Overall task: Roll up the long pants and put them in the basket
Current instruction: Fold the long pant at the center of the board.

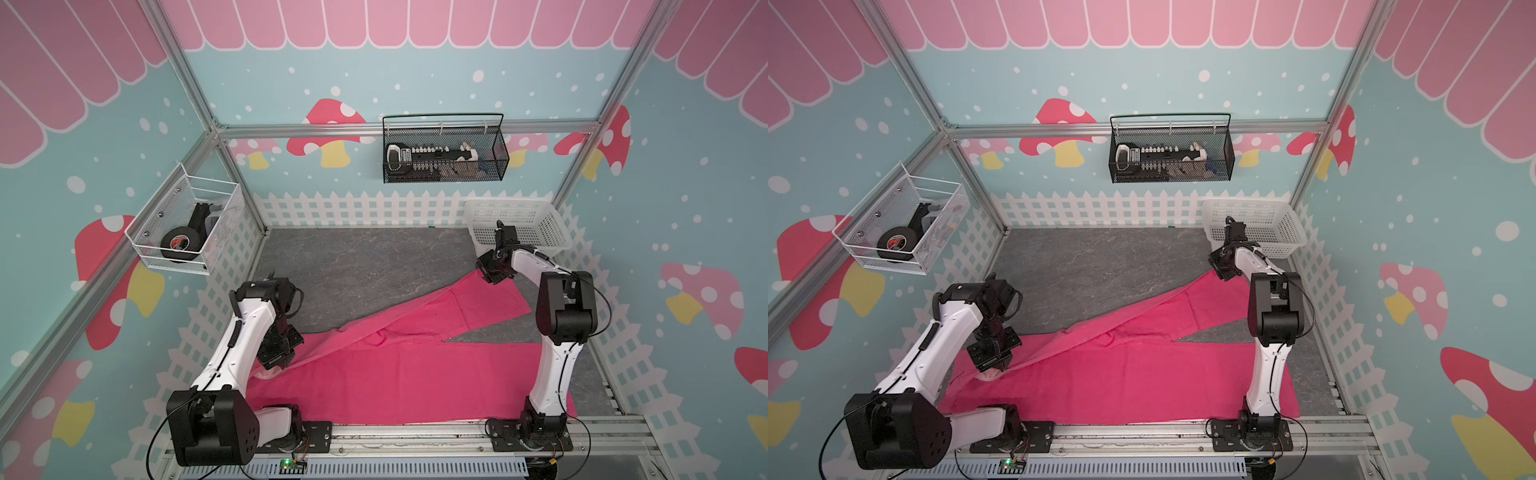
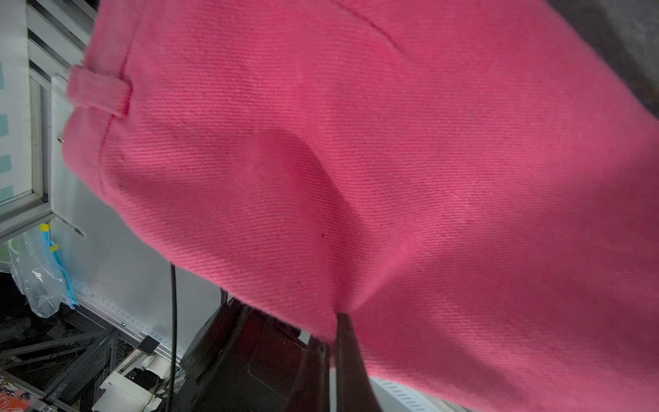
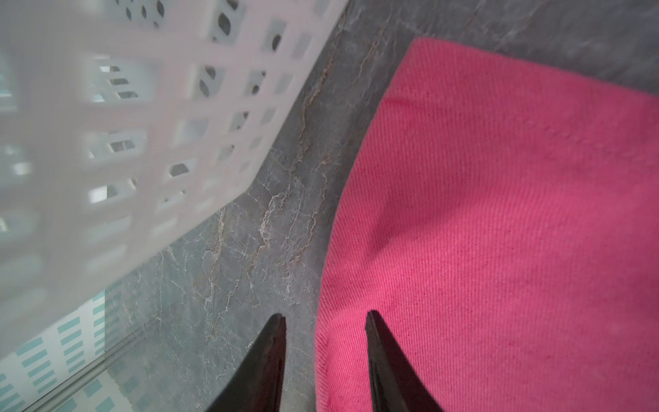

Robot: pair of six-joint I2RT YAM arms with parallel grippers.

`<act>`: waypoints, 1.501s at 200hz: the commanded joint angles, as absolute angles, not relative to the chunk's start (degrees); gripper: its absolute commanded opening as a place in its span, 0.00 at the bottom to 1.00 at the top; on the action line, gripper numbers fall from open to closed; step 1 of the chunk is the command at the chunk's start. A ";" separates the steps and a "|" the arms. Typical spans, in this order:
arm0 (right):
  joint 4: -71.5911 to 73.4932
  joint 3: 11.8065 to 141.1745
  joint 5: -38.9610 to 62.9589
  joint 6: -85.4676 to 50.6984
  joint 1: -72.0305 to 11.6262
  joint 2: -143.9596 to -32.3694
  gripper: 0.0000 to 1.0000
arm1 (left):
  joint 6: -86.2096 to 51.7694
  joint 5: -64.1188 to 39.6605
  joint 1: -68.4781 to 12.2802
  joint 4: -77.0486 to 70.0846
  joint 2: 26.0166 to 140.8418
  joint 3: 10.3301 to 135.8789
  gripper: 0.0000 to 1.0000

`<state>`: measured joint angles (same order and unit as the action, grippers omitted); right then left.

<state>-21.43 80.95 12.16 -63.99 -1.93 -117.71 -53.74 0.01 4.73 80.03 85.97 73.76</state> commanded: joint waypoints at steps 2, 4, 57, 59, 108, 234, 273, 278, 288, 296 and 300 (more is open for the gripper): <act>-20.41 84.47 9.80 -66.27 -1.85 -119.54 0.41 | -50.92 2.53 4.56 85.42 83.97 72.23 0.00; -20.46 84.71 9.77 -66.31 -1.85 -119.62 0.41 | -50.83 2.59 4.57 85.43 83.90 72.07 0.00; -21.14 87.95 7.93 -66.88 -1.32 -121.23 0.41 | -46.99 3.88 4.47 86.92 81.92 69.89 0.00; -21.17 88.12 7.94 -66.88 -1.32 -121.25 0.41 | -46.77 3.94 4.48 86.99 81.92 69.88 0.00; -22.06 90.54 7.45 -66.88 -1.23 -122.13 0.41 | -42.66 5.44 3.65 90.61 79.43 68.26 0.00; -23.44 89.90 9.32 -66.88 -1.28 -116.73 0.41 | -40.69 7.60 2.07 93.72 72.03 60.84 0.00; -23.88 90.74 10.25 -66.88 -1.30 -116.69 0.41 | -40.51 7.97 2.02 93.45 71.30 59.50 0.00; -23.99 91.06 10.36 -66.88 -1.32 -116.99 0.41 | -40.52 7.98 1.97 93.42 71.28 59.42 0.00; -24.32 91.61 10.55 -66.84 -1.40 -117.48 0.40 | -40.60 7.90 1.97 93.34 71.10 59.48 0.00; -24.66 92.22 10.47 -66.71 -1.57 -118.08 0.39 | -40.60 7.82 2.01 93.25 71.10 59.61 0.00; -25.03 92.59 10.42 -66.70 -1.65 -118.46 0.39 | -40.56 7.82 1.98 93.24 71.13 59.67 0.00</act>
<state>-27.40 88.99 9.74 -68.03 -1.39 -118.43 -41.52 5.41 2.15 90.85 72.16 59.92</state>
